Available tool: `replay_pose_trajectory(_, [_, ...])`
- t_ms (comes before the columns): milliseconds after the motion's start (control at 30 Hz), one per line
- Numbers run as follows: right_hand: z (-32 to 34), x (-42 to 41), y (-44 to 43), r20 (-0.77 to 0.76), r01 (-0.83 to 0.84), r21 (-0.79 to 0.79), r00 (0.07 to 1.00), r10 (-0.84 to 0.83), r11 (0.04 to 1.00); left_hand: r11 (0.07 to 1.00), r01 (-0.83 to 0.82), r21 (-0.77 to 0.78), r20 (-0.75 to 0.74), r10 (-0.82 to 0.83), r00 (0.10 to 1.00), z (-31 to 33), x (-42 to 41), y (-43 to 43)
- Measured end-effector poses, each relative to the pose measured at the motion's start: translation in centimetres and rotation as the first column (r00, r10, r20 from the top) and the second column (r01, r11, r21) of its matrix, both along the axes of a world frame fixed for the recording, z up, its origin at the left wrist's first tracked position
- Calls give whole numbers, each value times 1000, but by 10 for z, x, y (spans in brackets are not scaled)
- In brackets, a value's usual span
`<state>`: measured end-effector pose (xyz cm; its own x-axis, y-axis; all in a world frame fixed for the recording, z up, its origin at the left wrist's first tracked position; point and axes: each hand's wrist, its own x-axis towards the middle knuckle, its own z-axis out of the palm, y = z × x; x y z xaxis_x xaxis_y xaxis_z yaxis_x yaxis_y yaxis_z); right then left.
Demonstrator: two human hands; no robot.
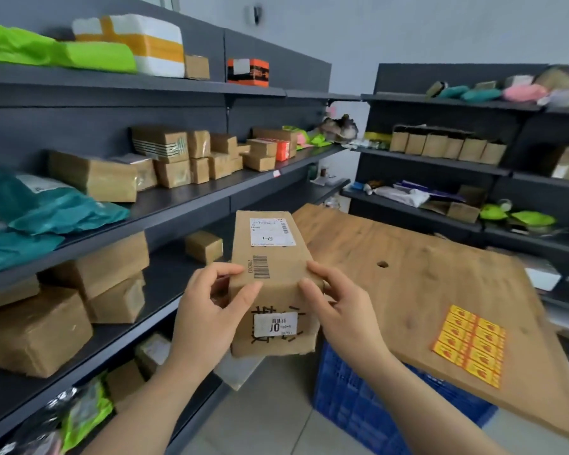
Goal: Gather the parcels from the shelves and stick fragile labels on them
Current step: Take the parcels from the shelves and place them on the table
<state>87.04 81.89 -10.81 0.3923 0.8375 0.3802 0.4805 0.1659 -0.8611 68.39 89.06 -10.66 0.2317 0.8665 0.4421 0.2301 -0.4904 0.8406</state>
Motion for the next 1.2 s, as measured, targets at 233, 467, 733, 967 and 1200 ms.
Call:
replay_pose_trajectory(233, [-20,98,56,-91,53,-69,994,-60,996,992,82,-100,57,-76,995,-20,108,71])
replay_pose_trajectory(467, [-52,168,140,-156,113,-136,979,-134,984,975,120,-187,16,-119,993,-54,185,166])
replay_pose_trajectory(733, [-79,233,264,-175,173,-216,961,-213,961,942,196,-274,-17,-209,978,-79,256,305])
replay_pose_trajectory(967, [-112,281,355,-211,193,-283,943,-258,939,908,252,-336,-68,-290,955,-107,305,402])
replay_pose_trajectory(1200, [-150,324,421,-191,175,-366,947,-258,914,872,249,-421,-131,-330,935,-139,350,471])
